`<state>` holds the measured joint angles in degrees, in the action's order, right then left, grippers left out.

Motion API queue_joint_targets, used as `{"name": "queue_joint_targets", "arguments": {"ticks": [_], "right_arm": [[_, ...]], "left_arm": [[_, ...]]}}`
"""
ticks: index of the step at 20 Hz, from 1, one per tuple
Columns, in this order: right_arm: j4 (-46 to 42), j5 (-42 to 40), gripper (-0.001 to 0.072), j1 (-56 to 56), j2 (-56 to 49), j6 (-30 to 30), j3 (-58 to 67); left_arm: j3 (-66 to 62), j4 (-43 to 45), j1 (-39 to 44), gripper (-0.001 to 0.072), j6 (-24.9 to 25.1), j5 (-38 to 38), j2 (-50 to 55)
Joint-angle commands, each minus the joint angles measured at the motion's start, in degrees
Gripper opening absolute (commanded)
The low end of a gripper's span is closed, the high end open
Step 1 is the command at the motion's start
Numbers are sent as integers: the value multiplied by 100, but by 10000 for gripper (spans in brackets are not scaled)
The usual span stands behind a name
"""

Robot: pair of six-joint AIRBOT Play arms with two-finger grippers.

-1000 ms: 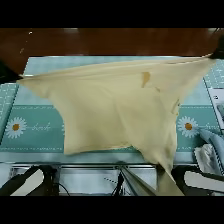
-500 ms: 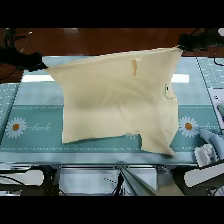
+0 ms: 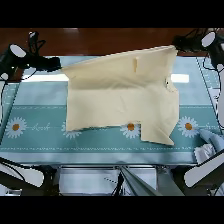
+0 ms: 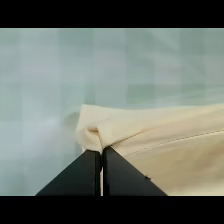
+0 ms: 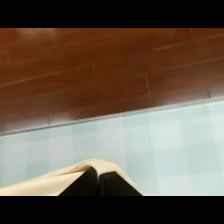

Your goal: Fold the shirts.

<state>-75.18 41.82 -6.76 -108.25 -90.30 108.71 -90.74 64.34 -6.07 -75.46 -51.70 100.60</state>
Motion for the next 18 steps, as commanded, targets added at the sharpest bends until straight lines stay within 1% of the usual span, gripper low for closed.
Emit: {"name": "queue_joint_targets", "arguments": {"ticks": [1,3,5,6,7,9,10,12,14,15,16,17,18], "right_arm": [[-83,584,37,2,-103,-22,-2],[-223,1115,36,2,22,-101,28],[-428,1961,36,2,142,-109,61],[-520,2472,36,2,162,-223,61],[-595,2959,36,4,149,-326,59],[-643,3488,37,4,85,-372,44],[-643,3663,37,9,22,-444,44],[-643,3897,37,7,-96,-662,44],[-629,3945,38,7,-160,-741,44],[-636,3941,61,7,-153,-717,46],[-636,3980,179,2,-140,-590,50],[-643,4146,325,-42,-103,-330,50],[-660,4409,392,-96,-48,-24,50]], "left_arm": [[-9,-24,81,25,-2,-197,129],[-92,-24,-11,25,-22,-835,103],[-219,-24,-109,25,-17,-1714,103],[-236,-24,-142,25,-17,-2074,103],[-227,-24,-149,25,-15,-2238,109],[-227,-31,-133,25,-26,-2269,162],[-229,-24,-111,25,-85,-2269,190],[-227,-35,-74,26,-420,-2304,260],[-229,-120,-37,32,-476,-2341,284],[-232,-164,-33,110,-474,-2361,282],[-247,-201,-35,255,-474,-2448,282],[-286,-164,-61,328,-468,-2597,282],[-330,-127,-122,328,-459,-2798,267]]}}
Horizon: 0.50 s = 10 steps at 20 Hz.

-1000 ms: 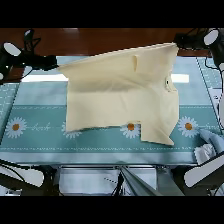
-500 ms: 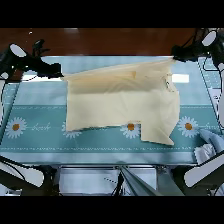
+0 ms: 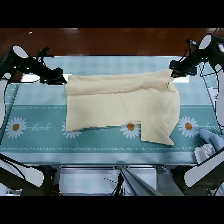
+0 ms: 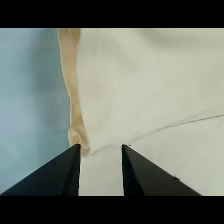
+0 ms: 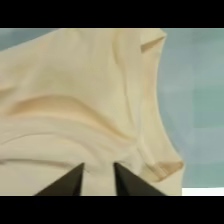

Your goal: Fold the shirts.

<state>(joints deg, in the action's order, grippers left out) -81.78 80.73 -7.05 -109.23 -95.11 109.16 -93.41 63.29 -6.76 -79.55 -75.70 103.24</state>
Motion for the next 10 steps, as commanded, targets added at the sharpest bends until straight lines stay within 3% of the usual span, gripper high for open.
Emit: {"name": "queue_joint_targets", "arguments": {"ticks": [1,3,4,7,9,10], "right_arm": [[-37,979,393,-138,120,828,4],[-420,2118,392,-286,234,1274,4],[-573,2444,393,-398,289,1180,2],[-702,2603,398,-769,575,1054,-4],[-927,2542,405,-1021,807,1088,-223],[-916,2402,468,-1167,951,1117,-498]], "left_arm": [[-96,-31,-129,328,7,-675,-31],[-105,-26,-313,328,192,-1220,-164],[-103,-28,-400,329,192,-1438,-247],[-17,-26,-651,334,284,-2210,-527],[586,-28,-787,535,345,-2109,-933],[1102,-31,-841,536,343,-1864,-1204]]}}
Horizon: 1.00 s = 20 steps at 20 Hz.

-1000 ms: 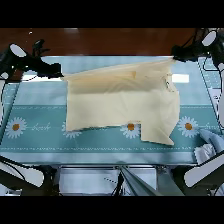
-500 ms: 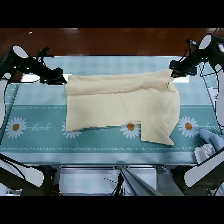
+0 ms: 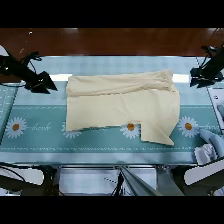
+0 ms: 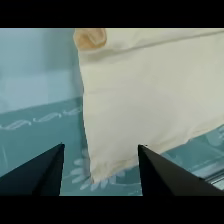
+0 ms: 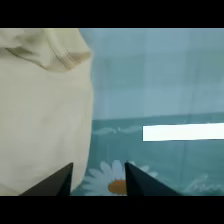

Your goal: Fold the shirts.

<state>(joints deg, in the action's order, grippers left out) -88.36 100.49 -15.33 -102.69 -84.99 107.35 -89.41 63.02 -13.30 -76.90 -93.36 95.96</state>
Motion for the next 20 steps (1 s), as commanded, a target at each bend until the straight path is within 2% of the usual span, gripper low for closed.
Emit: {"name": "queue_joint_targets", "arguments": {"ticks": [1,3,6,9,15,20], "right_arm": [[-208,223,536,-492,481,160,-721],[57,-186,540,-763,868,258,-1668],[896,-1373,534,-1095,1569,531,-2924],[1353,-2293,529,-1165,2138,745,-3545],[1572,-2382,528,-1163,2317,925,-3654],[2129,-2350,529,-1165,2317,922,-3654]], "left_arm": [[1276,-4,-216,536,83,138,-739],[2594,-63,-254,536,245,544,-1241],[4194,-929,-398,537,734,1123,-1775],[4909,-1145,-459,536,833,1725,-1923],[5042,-1425,-378,536,831,2520,-1851],[5040,-2129,341,535,831,3091,-1331]]}}
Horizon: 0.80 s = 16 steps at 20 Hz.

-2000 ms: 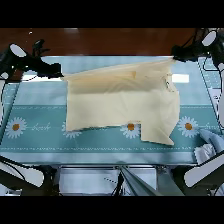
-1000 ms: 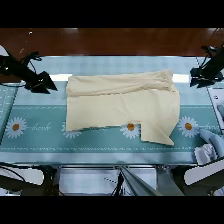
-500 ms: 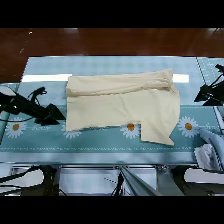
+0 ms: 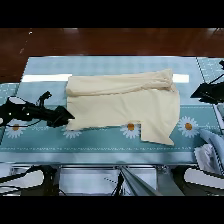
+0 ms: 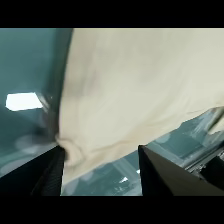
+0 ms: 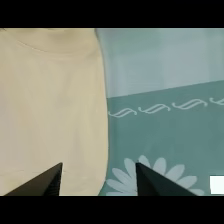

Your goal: Fold the shirts.

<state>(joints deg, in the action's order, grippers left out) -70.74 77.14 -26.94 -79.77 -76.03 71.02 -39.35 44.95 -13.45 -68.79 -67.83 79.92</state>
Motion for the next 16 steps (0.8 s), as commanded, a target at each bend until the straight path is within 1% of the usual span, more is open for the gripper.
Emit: {"name": "queue_joint_targets", "arguments": {"ticks": [1,2,3,4,5,8,10,11,13,16], "right_arm": [[431,39,529,-4,24,26,-22],[361,140,529,-4,24,28,-22],[103,267,529,-4,24,39,-22],[-308,426,529,-9,31,83,-81],[-490,472,528,-92,81,31,-273],[2,328,529,-605,444,188,-1473],[588,-37,534,-826,645,417,-2232],[730,-101,535,-835,654,505,-2457],[743,-190,535,-739,654,684,-2806],[1084,-813,528,-404,654,691,-3250]], "left_arm": [[33,-389,498,464,20,542,426],[33,-391,570,206,20,518,525],[35,-387,597,28,26,463,553],[31,-387,584,26,28,426,533],[13,-387,540,26,72,380,505],[-48,-393,380,26,179,271,466],[-50,-407,289,26,236,267,466],[-50,-407,245,26,236,258,466],[-50,-409,201,26,236,203,466],[-50,-409,179,26,236,168,466]]}}
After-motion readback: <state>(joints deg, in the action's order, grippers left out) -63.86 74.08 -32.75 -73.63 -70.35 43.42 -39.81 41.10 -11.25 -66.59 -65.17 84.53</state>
